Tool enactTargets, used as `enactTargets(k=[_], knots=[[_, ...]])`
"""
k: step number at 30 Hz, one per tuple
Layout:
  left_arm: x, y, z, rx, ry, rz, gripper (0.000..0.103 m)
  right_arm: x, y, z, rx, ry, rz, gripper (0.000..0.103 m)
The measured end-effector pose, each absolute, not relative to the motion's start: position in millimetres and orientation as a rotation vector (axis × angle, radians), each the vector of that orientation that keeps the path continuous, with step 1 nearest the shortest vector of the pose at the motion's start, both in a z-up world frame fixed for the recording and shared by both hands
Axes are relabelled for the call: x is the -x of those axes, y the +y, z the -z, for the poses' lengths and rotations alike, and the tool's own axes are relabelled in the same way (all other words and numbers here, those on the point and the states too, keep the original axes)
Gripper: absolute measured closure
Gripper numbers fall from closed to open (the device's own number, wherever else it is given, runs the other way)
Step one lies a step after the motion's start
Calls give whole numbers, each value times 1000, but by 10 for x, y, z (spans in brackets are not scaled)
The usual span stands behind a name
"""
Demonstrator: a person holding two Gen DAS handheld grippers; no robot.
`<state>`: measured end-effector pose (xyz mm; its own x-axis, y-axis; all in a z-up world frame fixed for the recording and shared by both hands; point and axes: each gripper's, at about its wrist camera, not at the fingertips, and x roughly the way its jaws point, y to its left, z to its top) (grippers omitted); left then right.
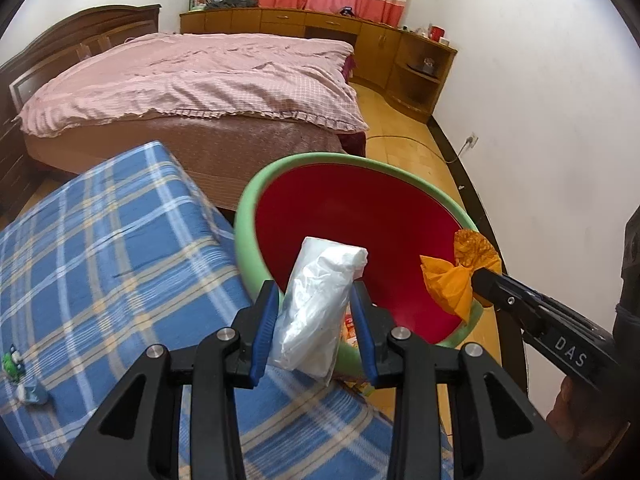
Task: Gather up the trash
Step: 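Open left tool over the bin to drop the white bag while right tool drops the orange cloth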
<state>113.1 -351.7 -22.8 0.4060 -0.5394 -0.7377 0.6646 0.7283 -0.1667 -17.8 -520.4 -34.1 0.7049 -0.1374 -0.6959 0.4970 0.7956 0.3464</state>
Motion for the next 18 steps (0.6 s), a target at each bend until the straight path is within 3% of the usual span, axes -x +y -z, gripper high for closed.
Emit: enactTargets(k=[8, 12, 18], knots=[[-1172, -3653, 298, -180, 856, 772, 63, 158, -5297, 407, -570, 706, 380, 78], [-1174, -3646, 288, -162, 861, 765, 57, 140, -5319, 431, -586, 705, 374, 65], [-1190, -3587, 264, -144, 867, 752, 57, 140, -5319, 430, -598, 694, 369, 63]])
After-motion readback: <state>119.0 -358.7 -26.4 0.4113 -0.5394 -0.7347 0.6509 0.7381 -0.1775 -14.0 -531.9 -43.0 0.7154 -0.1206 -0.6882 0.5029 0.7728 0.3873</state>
